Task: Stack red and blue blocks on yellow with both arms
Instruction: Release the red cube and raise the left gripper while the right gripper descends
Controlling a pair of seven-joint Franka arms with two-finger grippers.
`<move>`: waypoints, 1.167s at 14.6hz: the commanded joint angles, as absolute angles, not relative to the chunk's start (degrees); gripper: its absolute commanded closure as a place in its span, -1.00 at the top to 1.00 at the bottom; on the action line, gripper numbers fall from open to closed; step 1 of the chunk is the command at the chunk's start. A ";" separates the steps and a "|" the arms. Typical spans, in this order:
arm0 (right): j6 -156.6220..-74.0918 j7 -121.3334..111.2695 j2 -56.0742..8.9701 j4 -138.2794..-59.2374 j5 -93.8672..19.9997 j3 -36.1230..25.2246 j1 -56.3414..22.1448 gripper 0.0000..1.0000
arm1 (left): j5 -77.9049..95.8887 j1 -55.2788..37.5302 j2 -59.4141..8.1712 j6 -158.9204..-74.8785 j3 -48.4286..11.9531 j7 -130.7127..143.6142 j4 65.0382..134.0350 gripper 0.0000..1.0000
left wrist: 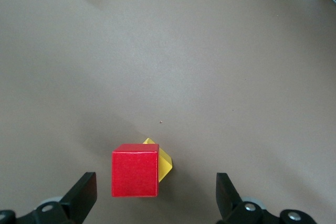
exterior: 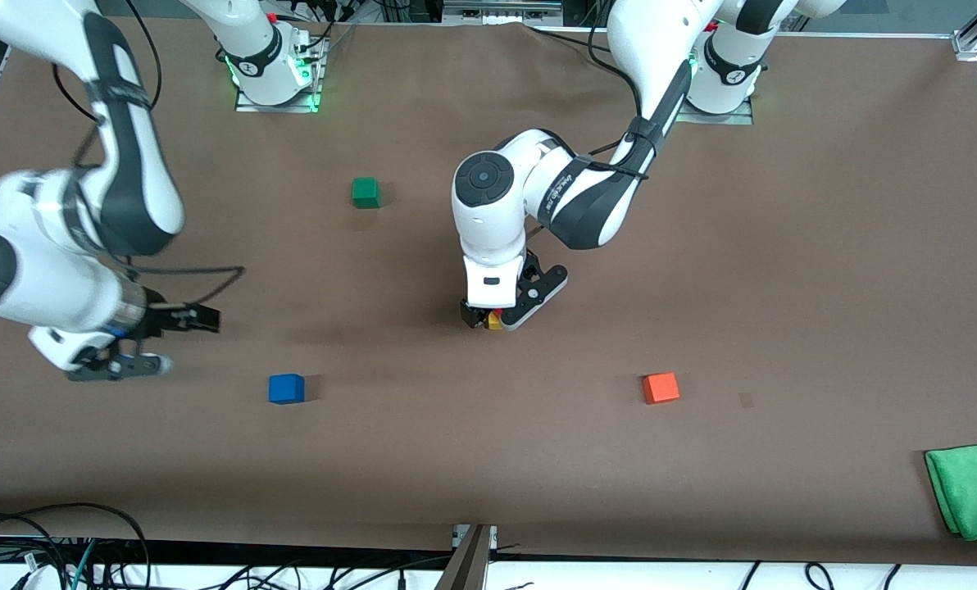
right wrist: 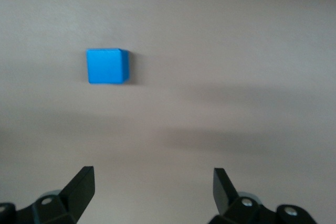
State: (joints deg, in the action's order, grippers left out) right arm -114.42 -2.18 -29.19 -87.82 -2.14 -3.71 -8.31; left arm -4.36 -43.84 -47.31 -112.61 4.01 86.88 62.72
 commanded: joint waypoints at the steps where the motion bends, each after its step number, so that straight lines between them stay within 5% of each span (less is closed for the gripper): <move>1: -120.47 -1.49 -34.34 -85.88 -4.30 -3.69 -9.75 0.99 | -3.78 -44.03 -47.73 -106.82 4.31 83.96 60.74 1.00; 7: -127.87 -2.11 -43.41 -80.16 -4.48 -3.60 -11.25 0.99 | -0.10 -42.02 -40.53 -95.29 4.04 68.32 61.17 1.00; 17: -134.29 -2.20 -49.39 -77.70 -4.66 -2.20 -11.25 0.99 | 2.55 -29.11 -30.16 -74.90 4.22 33.25 62.22 1.00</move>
